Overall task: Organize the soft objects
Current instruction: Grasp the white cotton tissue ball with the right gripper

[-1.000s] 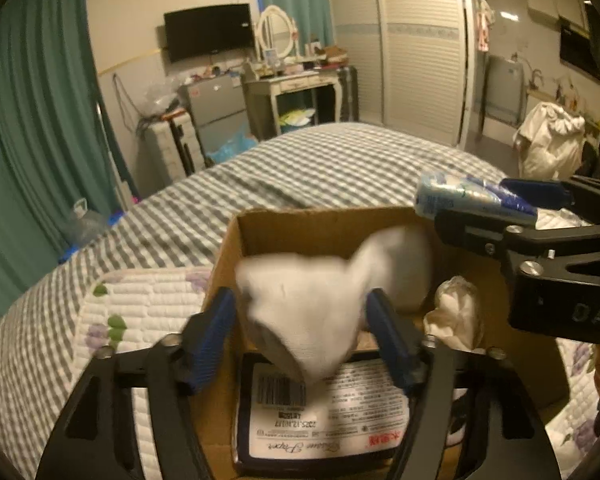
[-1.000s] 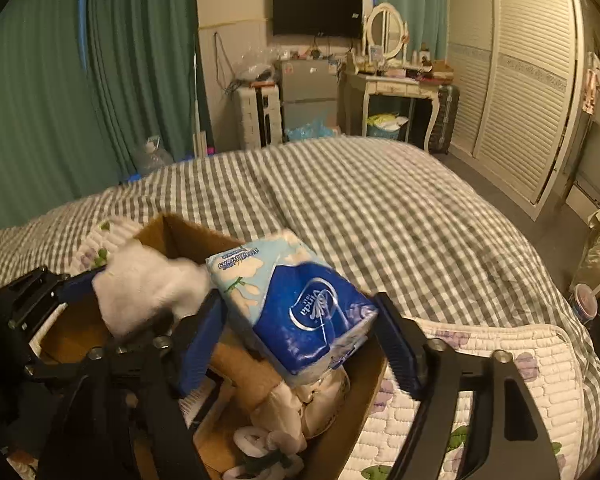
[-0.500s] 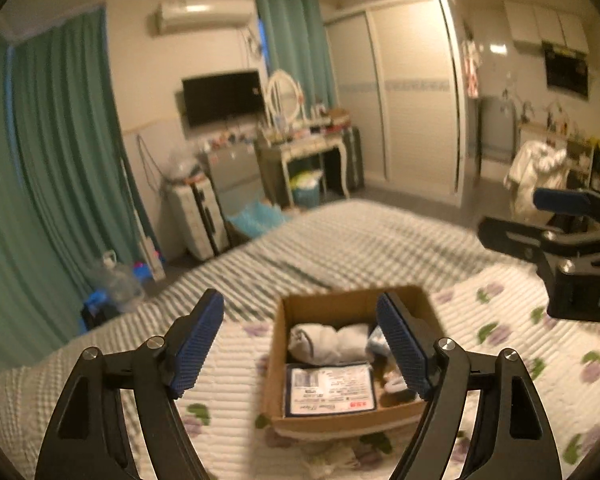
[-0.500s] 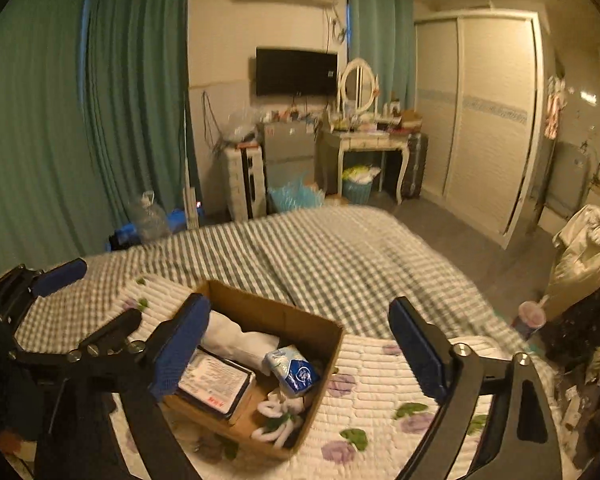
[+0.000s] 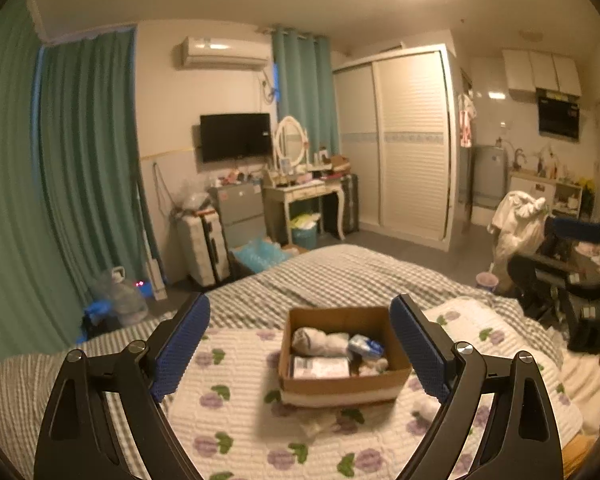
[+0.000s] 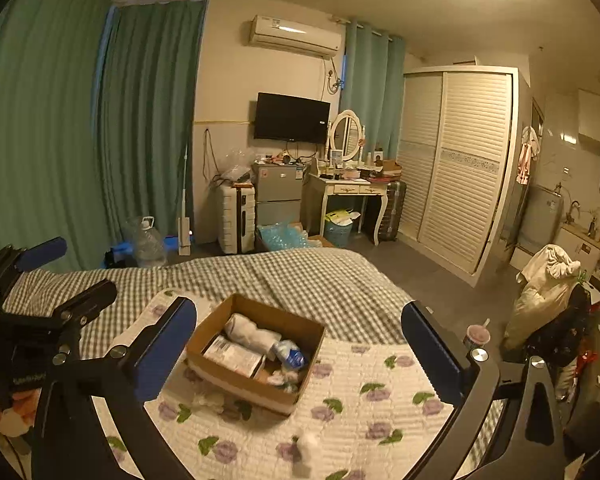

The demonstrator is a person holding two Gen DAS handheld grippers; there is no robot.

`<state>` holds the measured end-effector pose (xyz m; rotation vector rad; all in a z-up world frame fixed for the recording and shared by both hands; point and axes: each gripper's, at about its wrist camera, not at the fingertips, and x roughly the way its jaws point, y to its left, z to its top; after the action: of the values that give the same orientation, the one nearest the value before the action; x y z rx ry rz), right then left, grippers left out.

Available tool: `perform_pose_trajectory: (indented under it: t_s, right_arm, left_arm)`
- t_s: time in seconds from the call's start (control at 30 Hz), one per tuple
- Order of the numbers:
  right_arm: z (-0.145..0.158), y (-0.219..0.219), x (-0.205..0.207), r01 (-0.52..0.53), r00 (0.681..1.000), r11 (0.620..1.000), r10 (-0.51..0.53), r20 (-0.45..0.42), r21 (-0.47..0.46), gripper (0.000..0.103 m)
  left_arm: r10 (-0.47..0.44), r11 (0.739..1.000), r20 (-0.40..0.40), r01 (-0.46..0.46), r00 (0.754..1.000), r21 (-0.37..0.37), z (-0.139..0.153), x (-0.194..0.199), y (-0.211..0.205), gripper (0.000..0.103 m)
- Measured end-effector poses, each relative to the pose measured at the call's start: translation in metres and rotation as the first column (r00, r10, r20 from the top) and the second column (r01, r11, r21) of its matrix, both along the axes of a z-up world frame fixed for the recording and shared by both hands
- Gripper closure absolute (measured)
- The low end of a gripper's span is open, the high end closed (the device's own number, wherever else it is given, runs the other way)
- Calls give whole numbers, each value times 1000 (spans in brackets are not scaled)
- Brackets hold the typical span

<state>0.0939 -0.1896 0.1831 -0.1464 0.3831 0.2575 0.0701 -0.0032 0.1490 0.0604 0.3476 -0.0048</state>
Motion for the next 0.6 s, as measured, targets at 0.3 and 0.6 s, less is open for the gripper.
perform_pose_trajectory:
  t_s: [0.3,0.6]
  right_arm:
    - [-90,-2,-10,29,997,998,-24,-79,64,0]
    - [-182,-6,42,130,979,991,-125,-161,25,0]
  left_arm:
    - [1,1000,-62,-1,998,-10,-68,5,8,10]
    - [-31,999,-216,32,976,0,-165,49,-5,10]
